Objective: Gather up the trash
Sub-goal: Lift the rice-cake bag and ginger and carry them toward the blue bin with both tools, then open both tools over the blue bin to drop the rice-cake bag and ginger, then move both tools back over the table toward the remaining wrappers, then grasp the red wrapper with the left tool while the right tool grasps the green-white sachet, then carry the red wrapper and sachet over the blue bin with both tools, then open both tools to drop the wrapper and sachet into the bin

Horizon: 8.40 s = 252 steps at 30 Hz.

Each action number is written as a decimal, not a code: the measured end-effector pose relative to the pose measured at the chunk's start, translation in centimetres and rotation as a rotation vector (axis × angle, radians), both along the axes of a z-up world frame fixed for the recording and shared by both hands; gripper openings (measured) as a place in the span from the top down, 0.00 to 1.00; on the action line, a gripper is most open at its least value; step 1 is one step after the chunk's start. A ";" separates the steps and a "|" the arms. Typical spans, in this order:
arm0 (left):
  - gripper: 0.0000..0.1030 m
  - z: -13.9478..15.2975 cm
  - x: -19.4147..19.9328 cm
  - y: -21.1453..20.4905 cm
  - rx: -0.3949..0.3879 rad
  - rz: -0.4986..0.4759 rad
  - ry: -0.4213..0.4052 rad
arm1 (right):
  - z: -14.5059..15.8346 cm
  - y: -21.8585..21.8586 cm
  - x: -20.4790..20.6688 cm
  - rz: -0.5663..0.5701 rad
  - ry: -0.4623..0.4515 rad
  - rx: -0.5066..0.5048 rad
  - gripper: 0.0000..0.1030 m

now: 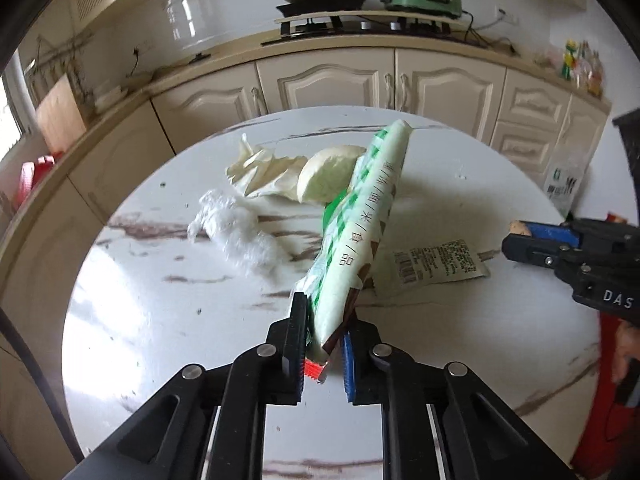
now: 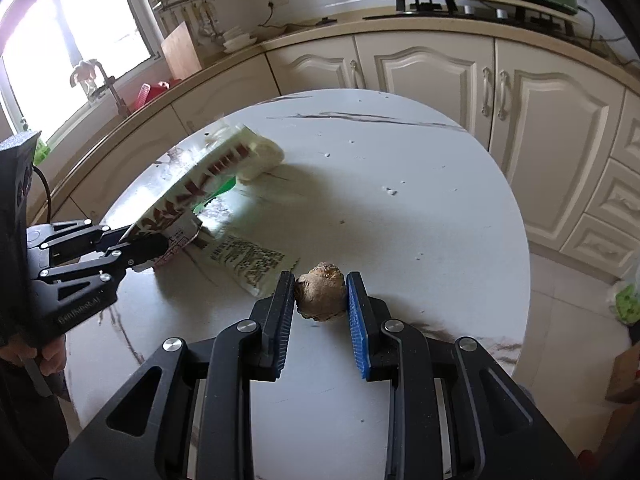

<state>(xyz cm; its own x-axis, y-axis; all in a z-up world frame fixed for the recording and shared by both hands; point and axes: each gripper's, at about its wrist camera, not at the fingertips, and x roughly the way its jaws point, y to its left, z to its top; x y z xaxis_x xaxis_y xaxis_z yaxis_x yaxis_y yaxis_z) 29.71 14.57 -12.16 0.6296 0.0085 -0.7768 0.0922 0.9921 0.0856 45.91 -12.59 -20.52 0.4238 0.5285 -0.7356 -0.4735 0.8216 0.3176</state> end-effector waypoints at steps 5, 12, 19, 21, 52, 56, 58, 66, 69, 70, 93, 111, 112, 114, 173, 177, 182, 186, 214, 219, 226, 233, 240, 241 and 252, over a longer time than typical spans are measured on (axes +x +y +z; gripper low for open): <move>0.93 0.6 -1.5 2.0 -0.114 0.034 0.005 | 0.8 0.2 -0.8 0.017 0.001 0.039 0.76; 0.93 2.0 -4.7 3.1 -0.176 0.052 -0.037 | 2.4 0.5 -2.5 0.034 -0.019 0.065 0.76; 0.94 4.0 -8.5 2.0 -0.183 0.050 -0.090 | 4.4 0.1 -5.9 0.054 -0.055 0.103 0.76; 0.94 4.6 -9.6 0.8 -0.183 0.026 -0.103 | 4.9 -0.3 -6.8 0.050 -0.070 0.113 0.76; 0.94 7.1 -8.0 -19.6 -0.169 -0.244 -0.102 | 4.6 -18.1 -11.4 -0.193 -0.103 0.213 0.76; 0.94 5.1 -5.1 -25.1 -0.169 -0.333 -0.046 | 3.1 -23.3 -12.1 -0.290 -0.081 0.193 0.76; 0.94 3.8 -3.5 -28.0 -0.169 -0.370 -0.005 | 1.9 -25.5 -12.2 -0.329 -0.060 0.187 0.76; 0.94 -2.2 2.8 -38.2 -0.123 -0.485 0.151 | -4.7 -33.1 -11.5 -0.458 0.062 0.161 0.76; 0.93 -4.4 5.3 -41.0 -0.100 -0.516 0.192 | -7.5 -34.8 -10.9 -0.480 0.110 0.160 0.76; 0.92 -5.1 6.0 -41.7 -0.092 -0.524 0.205 | -8.4 -35.2 -10.7 -0.489 0.125 0.159 0.76; 0.41 -2.7 5.0 -38.0 -0.044 -0.376 0.108 | -9.4 -33.6 -9.7 -0.520 0.132 0.146 0.45; 0.07 9.0 -14.8 -18.8 -0.098 -0.260 -0.261 | 8.5 -21.1 -16.6 -0.403 -0.204 0.115 0.10; 0.06 9.4 -16.0 -17.5 -0.101 -0.246 -0.280 | 9.1 -20.0 -16.7 -0.388 -0.215 0.113 0.10; 0.03 10.0 -18.2 -14.9 -0.103 -0.218 -0.310 | 10.1 -17.7 -16.7 -0.356 -0.228 0.111 0.10; 0.81 0.1 -7.9 2.3 -0.201 0.058 0.019 | -0.1 10.1 -0.2 0.283 -0.041 -0.310 0.50; 0.81 -0.1 -7.6 2.3 -0.209 0.063 0.020 | 0.1 10.7 -0.2 0.312 -0.050 -0.339 0.48; 0.86 -0.2 -7.3 2.1 -0.202 0.071 0.017 | -0.1 11.7 -0.1 0.370 -0.069 -0.332 0.44; 0.88 -0.3 -7.3 2.1 -0.222 0.085 0.011 | -0.2 12.2 -0.2 0.394 -0.056 -0.309 0.49; 0.95 5.6 -11.9 -3.4 -0.236 0.047 -0.088 | 4.8 2.0 -8.0 0.203 -0.083 -0.004 0.87; 0.95 6.5 -11.6 -8.8 -0.217 -0.036 -0.090 | 6.2 -4.6 -9.1 0.099 -0.107 0.067 0.87; 0.95 6.6 -9.4 -18.5 -0.179 -0.183 -0.058 | 5.3 -16.7 -11.0 -0.119 -0.114 0.133 0.86; 0.95 4.1 -4.8 -28.3 -0.152 -0.314 0.020 | 0.4 -26.3 -11.1 -0.286 -0.023 0.146 0.86; 0.94 0.0 1.3 -34.6 -0.140 -0.384 0.122 | -5.8 -31.6 -9.6 -0.401 0.067 0.144 0.81; 0.94 -0.5 2.2 -35.3 -0.135 -0.390 0.132 | -6.5 -32.0 -9.5 -0.419 0.073 0.139 0.79; 0.94 -6.3 10.8 -42.8 -0.092 -0.447 0.206 | -10.2 -37.0 -9.6 -0.550 0.116 0.125 0.51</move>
